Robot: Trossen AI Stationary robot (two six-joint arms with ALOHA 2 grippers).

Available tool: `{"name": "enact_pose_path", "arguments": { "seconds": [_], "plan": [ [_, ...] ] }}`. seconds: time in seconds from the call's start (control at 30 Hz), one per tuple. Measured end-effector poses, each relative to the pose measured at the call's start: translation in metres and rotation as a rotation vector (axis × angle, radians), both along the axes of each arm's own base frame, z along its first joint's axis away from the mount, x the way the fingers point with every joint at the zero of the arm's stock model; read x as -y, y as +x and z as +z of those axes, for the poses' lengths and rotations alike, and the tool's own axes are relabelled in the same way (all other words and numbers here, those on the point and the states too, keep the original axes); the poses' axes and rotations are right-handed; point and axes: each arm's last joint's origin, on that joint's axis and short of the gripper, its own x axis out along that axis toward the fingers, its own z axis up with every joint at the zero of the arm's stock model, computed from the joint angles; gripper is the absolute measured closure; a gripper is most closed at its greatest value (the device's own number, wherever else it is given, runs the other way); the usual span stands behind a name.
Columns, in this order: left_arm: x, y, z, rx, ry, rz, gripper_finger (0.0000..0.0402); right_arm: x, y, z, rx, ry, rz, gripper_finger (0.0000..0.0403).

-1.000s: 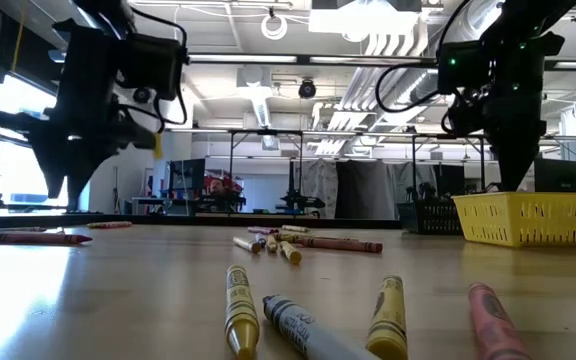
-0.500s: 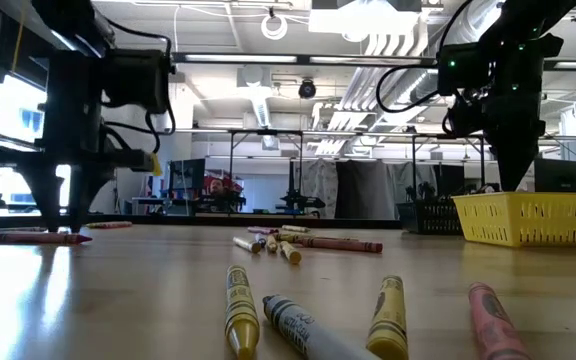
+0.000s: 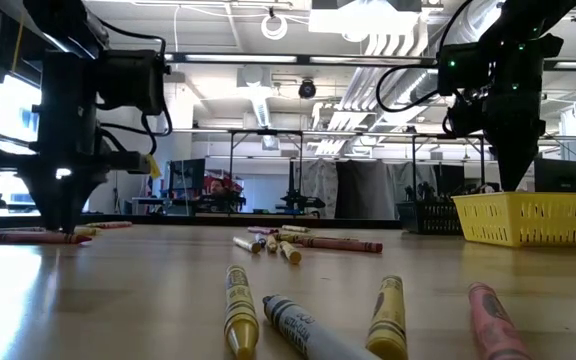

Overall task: Sort crayons
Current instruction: Put the yellow crayon into the black bin

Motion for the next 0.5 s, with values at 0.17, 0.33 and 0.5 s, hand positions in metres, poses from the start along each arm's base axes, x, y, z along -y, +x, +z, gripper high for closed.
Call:
{"name": "enact_pose_path", "arguments": {
  "seconds": [0.17, 0.33, 0.5],
  "plan": [
    [0.0, 0.0, 0.0, 0.001, 0.002, -0.018, 0.0395, 0.0, 0.0, 0.0, 0.0, 0.001, 0.0, 0.0279],
    [-0.001, 0.005, 0.003, 0.026, 0.015, -0.057, 0.0398, 0.0, -0.001, 0.007, -0.018, 0.01, 0.006, 0.0279],
    [-0.007, 0.027, 0.021, 0.159, 0.122, -0.112, 0.0399, 0.005, 0.006, 0.037, 0.015, -0.055, 0.013, 0.0279]
  ]
}}
